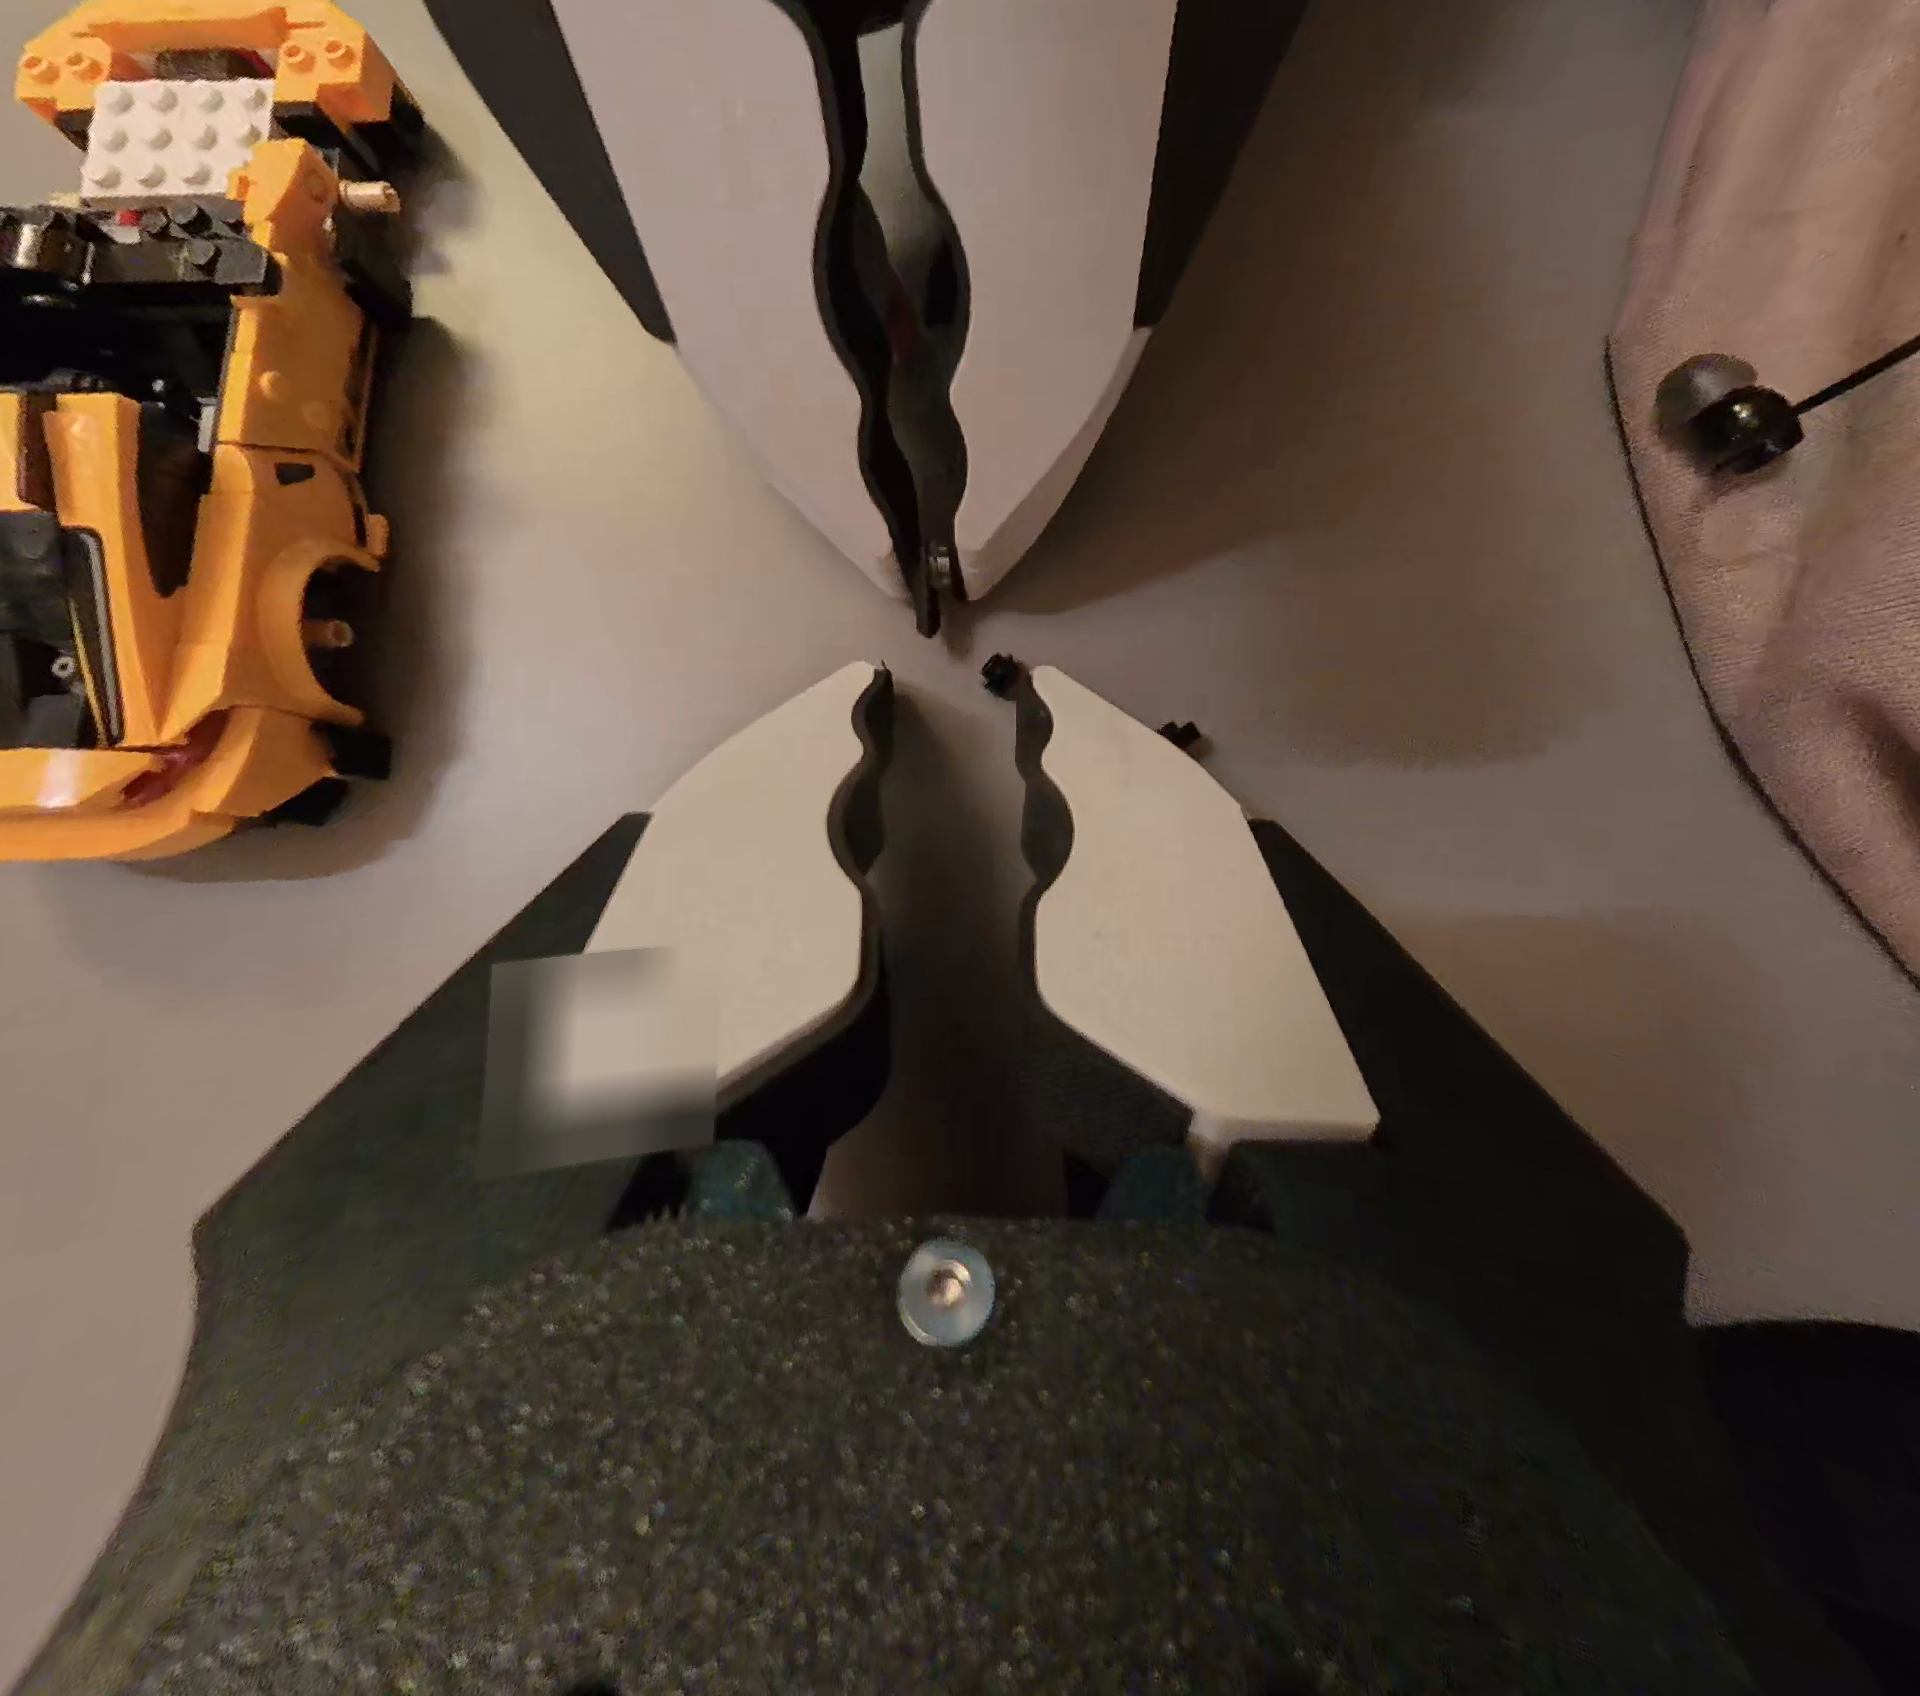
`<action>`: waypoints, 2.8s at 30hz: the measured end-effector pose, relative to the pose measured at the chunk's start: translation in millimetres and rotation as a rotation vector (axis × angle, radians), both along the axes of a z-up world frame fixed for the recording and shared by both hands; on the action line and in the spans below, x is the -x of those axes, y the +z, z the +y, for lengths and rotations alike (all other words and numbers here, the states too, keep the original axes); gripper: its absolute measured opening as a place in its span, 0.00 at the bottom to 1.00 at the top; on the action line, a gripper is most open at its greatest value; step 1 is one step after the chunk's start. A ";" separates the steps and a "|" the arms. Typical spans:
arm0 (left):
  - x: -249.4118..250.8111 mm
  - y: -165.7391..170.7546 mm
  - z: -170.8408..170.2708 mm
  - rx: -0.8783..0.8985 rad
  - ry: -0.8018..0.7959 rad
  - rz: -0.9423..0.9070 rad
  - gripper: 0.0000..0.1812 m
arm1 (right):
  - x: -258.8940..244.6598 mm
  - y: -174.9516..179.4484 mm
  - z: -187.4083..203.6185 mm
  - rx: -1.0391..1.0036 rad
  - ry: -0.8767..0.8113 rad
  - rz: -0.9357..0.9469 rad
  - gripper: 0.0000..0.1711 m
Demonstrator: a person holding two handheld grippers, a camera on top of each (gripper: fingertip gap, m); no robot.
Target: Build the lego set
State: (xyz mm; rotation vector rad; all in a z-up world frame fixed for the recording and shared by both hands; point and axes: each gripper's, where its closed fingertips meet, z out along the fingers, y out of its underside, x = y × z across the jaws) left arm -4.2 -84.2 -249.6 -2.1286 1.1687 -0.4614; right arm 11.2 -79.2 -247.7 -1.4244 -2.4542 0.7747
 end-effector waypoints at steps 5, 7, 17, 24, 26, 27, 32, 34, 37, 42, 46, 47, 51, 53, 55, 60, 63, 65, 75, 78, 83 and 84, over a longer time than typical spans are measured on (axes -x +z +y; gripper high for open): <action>1.2 0.1 -0.7 -0.023 -0.025 -0.018 0.12 | 5.2 -0.7 -4.8 -0.016 -0.037 -0.041 0.03; 2.1 0.3 0.3 -0.040 -0.027 -0.020 0.12 | 5.1 -1.0 -6.2 -0.030 -0.040 -0.054 0.03; -1.3 1.2 2.8 -0.111 -0.035 0.002 0.12 | 2.4 -2.5 -6.4 -0.054 -0.091 -0.109 0.03; -5.8 1.4 3.3 -0.125 -0.041 0.004 0.12 | -1.9 -3.7 -2.7 -0.090 -0.121 -0.153 0.03; -6.5 1.5 3.4 -0.131 -0.040 0.005 0.12 | -3.0 -4.0 -2.8 -0.101 -0.136 -0.171 0.03; -6.7 1.6 3.4 -0.134 -0.040 0.007 0.12 | -3.6 -4.1 -3.2 -0.105 -0.144 -0.181 0.03; -6.9 1.6 2.8 -0.146 -0.043 0.007 0.12 | -2.1 -4.7 -3.3 -0.109 -0.186 -0.193 0.03; -6.4 1.8 2.9 -0.149 -0.040 0.006 0.13 | -0.5 -4.8 -3.9 -0.108 -0.200 -0.192 0.03; -6.2 1.9 2.9 -0.155 -0.038 0.010 0.13 | 1.5 -4.9 -4.9 -0.102 -0.210 -0.190 0.03; -6.1 2.1 2.5 -0.162 -0.040 0.010 0.13 | 3.6 -5.2 -6.7 -0.093 -0.195 -0.196 0.03; -6.9 2.0 1.2 -0.165 -0.049 0.012 0.11 | 3.7 -5.4 -7.0 -0.094 -0.173 -0.212 0.03; -7.3 1.9 0.7 -0.165 -0.053 0.012 0.11 | 3.7 -5.4 -7.1 -0.094 -0.167 -0.214 0.03; -9.0 1.8 -1.4 -0.175 -0.072 0.018 0.08 | 4.5 -5.2 -8.2 -0.072 -0.172 -0.215 0.03; -9.9 1.7 -2.2 -0.180 -0.080 0.022 0.07 | 4.6 -5.2 -8.2 -0.059 -0.181 -0.212 0.03; -10.6 1.4 -2.9 -0.180 -0.087 0.023 0.05 | 4.6 -5.1 -8.3 -0.041 -0.192 -0.205 0.03; -10.8 1.6 -2.2 -0.188 -0.086 0.025 0.05 | 3.9 -4.6 -7.9 0.008 -0.216 -0.183 0.03; -10.9 1.7 -1.8 -0.189 -0.085 0.025 0.05 | 2.1 -4.7 -6.9 -0.004 -0.212 -0.181 0.03; -10.7 1.6 -1.6 -0.188 -0.083 0.025 0.04 | 1.3 -4.7 -6.4 -0.018 -0.206 -0.183 0.03; -10.4 1.9 -0.8 -0.204 -0.082 0.036 0.05 | -1.3 -4.9 -4.5 -0.080 -0.211 -0.206 0.03; -10.5 2.0 -0.8 -0.211 -0.085 0.042 0.05 | -3.1 -5.0 -1.4 -0.112 -0.226 -0.209 0.03; -10.7 2.0 0.0 -0.206 -0.079 0.041 0.06 | -4.2 -5.0 -1.8 -0.132 -0.237 -0.230 0.03; -10.6 1.9 0.0 -0.204 -0.077 0.040 0.06 | -4.1 -5.1 -1.9 -0.130 -0.239 -0.239 0.03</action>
